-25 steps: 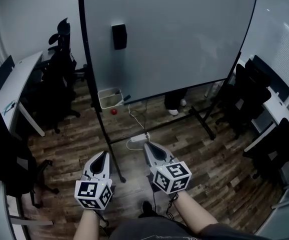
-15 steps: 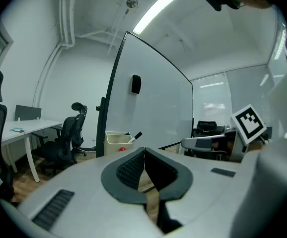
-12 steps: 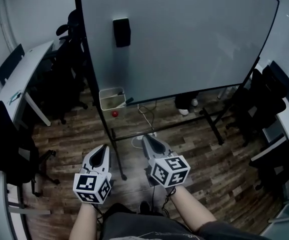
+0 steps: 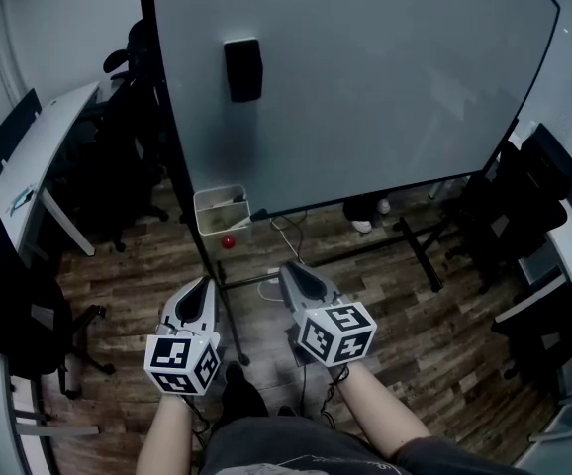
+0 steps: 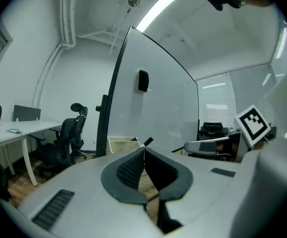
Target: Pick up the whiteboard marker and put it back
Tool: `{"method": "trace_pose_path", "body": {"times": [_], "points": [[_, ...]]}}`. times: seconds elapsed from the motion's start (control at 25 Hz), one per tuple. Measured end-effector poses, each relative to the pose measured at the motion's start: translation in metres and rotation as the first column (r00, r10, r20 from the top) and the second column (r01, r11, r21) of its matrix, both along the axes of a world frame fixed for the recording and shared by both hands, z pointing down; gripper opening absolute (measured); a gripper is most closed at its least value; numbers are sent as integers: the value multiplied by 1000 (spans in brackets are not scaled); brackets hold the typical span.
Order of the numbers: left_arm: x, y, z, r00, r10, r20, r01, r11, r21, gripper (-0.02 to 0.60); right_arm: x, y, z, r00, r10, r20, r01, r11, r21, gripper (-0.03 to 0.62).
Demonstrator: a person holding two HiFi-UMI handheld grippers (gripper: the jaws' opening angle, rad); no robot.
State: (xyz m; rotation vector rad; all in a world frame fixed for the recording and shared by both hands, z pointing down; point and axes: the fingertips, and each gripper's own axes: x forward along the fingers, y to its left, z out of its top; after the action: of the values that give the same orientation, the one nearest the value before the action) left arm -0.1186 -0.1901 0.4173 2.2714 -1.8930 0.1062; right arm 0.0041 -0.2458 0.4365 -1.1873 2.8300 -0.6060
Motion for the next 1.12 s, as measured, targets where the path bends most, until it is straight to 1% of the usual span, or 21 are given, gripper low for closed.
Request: {"method": "trace_pose_path", "body": {"times": [0.16,0.28,0.32,0.4,0.52,0.72,0.88,1.0,1.12], "points": [[-11,-26,3,1000,28,6,-28,1000,1,15,-17,-21,2,1000,1,-8,-1,1000,1,26],[-27,-44,5,999,38,24,-38,999,-3,15,-33,-39,6,1000,9,-19,-10,1000,-9,29],[-33,-50,5,999,37,29,-37,999,-2,15,-38,-45,8,1000,11,-18,-12,1000,-16,38],[-43,-62,6,999,36,31,-36,999,-1,15,-47,-58,13,1000,18,-6,-18,999,-38,93],[-52,-80,8,998,59,24,-58,998,-13,15,-55,-76,20,999,39,14,-38,997,-70,131],[-65,-104,17,996,86,11,-85,996,-30,15,-72,-99,29,998,50,24,-48,994,-94,141],[-70,-118,22,995,96,9,-95,995,-41,15,-80,-112,32,999,53,-4,-54,996,-76,141],[-74,-124,23,995,102,7,-102,994,-46,15,-84,-119,30,997,73,21,-71,995,-71,140],[-78,-128,24,994,108,6,-108,993,-47,15,-82,-124,24,994,100,43,-98,994,-46,140]]}}
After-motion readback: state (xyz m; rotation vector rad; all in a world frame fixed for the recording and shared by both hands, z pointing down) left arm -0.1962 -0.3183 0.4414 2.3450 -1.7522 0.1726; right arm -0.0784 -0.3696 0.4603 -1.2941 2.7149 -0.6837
